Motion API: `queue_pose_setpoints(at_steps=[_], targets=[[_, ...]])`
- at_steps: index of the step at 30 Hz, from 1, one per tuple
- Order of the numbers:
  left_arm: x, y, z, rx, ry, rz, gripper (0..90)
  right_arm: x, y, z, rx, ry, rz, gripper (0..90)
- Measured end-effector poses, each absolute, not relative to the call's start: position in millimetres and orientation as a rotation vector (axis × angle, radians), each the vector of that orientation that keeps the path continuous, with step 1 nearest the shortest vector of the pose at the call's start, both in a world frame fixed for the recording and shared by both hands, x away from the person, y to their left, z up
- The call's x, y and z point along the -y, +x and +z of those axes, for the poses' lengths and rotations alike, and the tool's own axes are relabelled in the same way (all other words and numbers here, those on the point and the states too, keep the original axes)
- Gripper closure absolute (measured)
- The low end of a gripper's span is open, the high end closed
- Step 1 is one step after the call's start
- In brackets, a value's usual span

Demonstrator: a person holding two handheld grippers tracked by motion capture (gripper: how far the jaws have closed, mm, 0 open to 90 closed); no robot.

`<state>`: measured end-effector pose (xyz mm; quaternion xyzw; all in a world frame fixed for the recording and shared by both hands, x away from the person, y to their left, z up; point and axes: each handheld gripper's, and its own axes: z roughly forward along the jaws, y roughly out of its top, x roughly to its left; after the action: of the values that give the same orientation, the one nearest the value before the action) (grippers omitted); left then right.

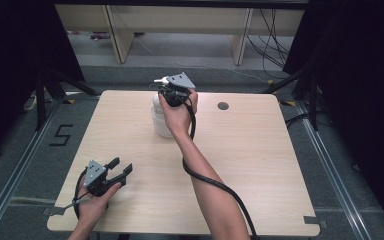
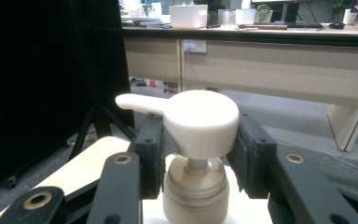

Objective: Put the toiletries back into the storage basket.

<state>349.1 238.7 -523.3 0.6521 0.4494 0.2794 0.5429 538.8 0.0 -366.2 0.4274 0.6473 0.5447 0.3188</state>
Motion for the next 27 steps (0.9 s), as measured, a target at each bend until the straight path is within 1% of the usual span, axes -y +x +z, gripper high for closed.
queue_pose_setpoints(at_steps=[7,11,16,20,22,27], targets=[[-238.2,349.9,-523.8,-1.057,1.545,0.662,40.1,-1.4,535.3,-365.9,-1.714,1.120,1.421,58.9],[-238.0,349.8,-523.8,-1.056,1.545,0.661,40.0,0.2,535.6,-365.9,-1.728,1.104,1.408,55.3],[-237.6,349.8,-523.7,-1.058,1.548,0.662,40.0,2.3,535.7,-368.2,-1.721,1.129,1.400,41.3],[-237.1,349.8,-523.8,-1.057,1.547,0.663,40.0,3.9,534.4,-368.6,-1.737,1.128,1.386,32.6],[-237.2,349.2,-523.3,-1.064,1.554,0.663,40.0,3.9,533.5,-368.8,-1.744,1.139,1.380,29.2],[-236.8,349.3,-523.4,-1.062,1.552,0.663,40.0,7.3,531.2,-367.7,-1.762,1.120,1.363,25.8]])
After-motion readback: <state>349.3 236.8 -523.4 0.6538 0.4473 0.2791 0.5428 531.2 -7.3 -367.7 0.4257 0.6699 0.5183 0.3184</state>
